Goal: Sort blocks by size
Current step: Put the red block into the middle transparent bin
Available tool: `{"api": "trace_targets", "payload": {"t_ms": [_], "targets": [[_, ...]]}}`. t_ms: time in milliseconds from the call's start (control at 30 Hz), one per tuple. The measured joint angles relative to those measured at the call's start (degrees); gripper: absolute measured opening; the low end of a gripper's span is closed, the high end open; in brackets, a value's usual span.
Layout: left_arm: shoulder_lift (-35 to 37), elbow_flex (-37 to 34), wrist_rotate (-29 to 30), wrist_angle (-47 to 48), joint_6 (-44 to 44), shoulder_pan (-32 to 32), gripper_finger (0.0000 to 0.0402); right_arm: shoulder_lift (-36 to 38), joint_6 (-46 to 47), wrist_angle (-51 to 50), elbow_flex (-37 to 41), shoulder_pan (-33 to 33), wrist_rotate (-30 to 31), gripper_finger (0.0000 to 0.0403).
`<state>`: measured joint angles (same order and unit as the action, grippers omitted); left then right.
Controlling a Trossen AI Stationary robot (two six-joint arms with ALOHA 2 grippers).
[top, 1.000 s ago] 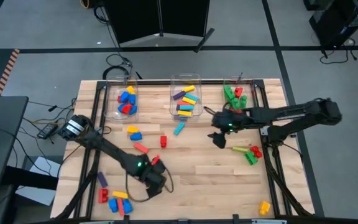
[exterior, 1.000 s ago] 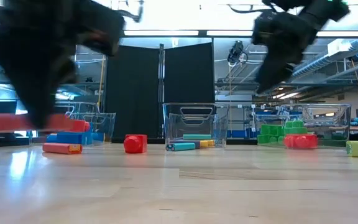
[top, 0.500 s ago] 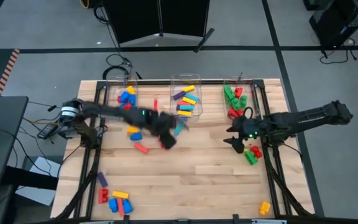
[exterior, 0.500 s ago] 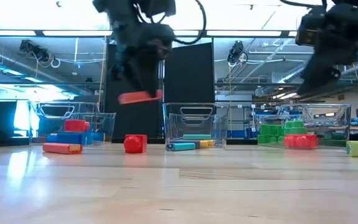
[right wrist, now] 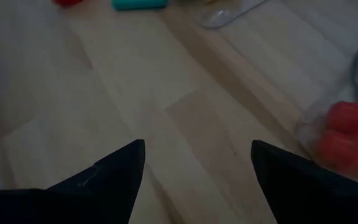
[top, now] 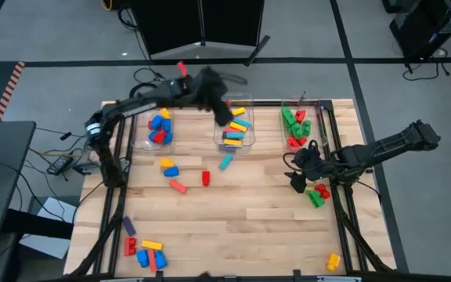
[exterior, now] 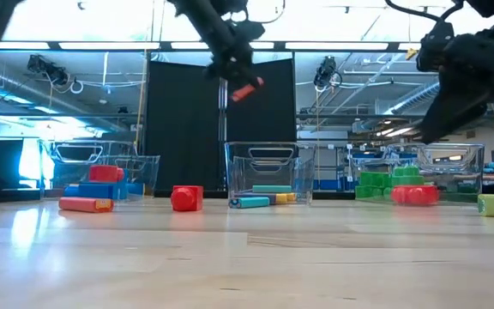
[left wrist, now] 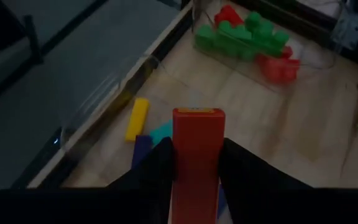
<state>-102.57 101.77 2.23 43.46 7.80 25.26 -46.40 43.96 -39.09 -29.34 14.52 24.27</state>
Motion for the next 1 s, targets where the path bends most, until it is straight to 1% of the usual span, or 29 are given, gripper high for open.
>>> {"api": "trace_targets", "payload": {"t_ms": [167,267,333,467,733,900,1000], "targets": [[-11.43,11.11,-5.03,3.12,-4.15,3.20,0.0121,-0.77,0.19,0.53,0.00,-2.13,0.33,0.0302],[-18.33,16.66,-5.45,7.83,-4.79,3.76,0.0121,-0.86,0.22,0.57,0.00,-3.38,0.33,0.0301],[-21.74,18.73,-5.45,10.42,-4.81,4.04,0.0121,-0.84,1.31,0.83,0.00,-4.07,0.33,0.0300],[-25.72,19.51,-5.53,11.84,-4.80,4.37,0.0122,-0.86,4.65,0.83,0.00,-5.33,0.33,0.0301],[-30.89,19.41,-5.54,9.87,-4.80,4.35,0.0122,-0.84,9.38,0.87,0.00,-6.79,0.33,0.0304],[-32.63,19.39,-4.20,8.78,-4.28,4.32,0.0122,-0.85,11.73,1.35,0.00,-6.88,0.33,0.0300],[-32.80,19.39,-5.05,9.98,-1.45,4.30,0.0122,-0.84,12.03,2.35,0.00,-6.88,0.31,0.0300]]}}
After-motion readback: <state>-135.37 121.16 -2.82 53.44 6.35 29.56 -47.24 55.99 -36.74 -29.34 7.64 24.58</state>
